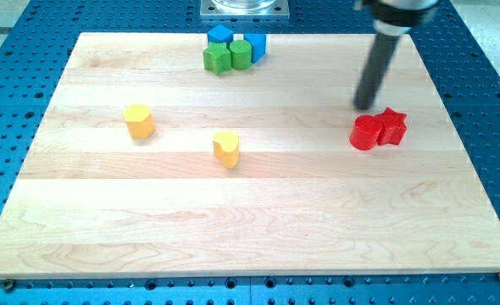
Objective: Place the yellow heart at the center of the board
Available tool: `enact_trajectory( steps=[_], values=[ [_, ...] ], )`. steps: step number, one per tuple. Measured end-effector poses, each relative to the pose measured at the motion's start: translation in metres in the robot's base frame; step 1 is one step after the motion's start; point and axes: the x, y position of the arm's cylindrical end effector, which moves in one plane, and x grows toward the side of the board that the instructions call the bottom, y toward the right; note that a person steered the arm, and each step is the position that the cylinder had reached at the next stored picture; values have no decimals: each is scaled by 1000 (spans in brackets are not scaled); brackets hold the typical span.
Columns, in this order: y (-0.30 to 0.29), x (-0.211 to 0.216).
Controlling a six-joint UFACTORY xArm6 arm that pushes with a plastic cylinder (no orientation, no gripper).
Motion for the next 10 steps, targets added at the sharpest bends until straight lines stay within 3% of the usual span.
enact_trajectory(
  steps=[1,3,4,5,6,7,8,10],
  values=[
    [-95,21],
    [-174,95],
    [-175,114],
    [-202,114],
    [-216,83],
    [-291,128],
    [-252,153],
    [-155,103]
  ],
)
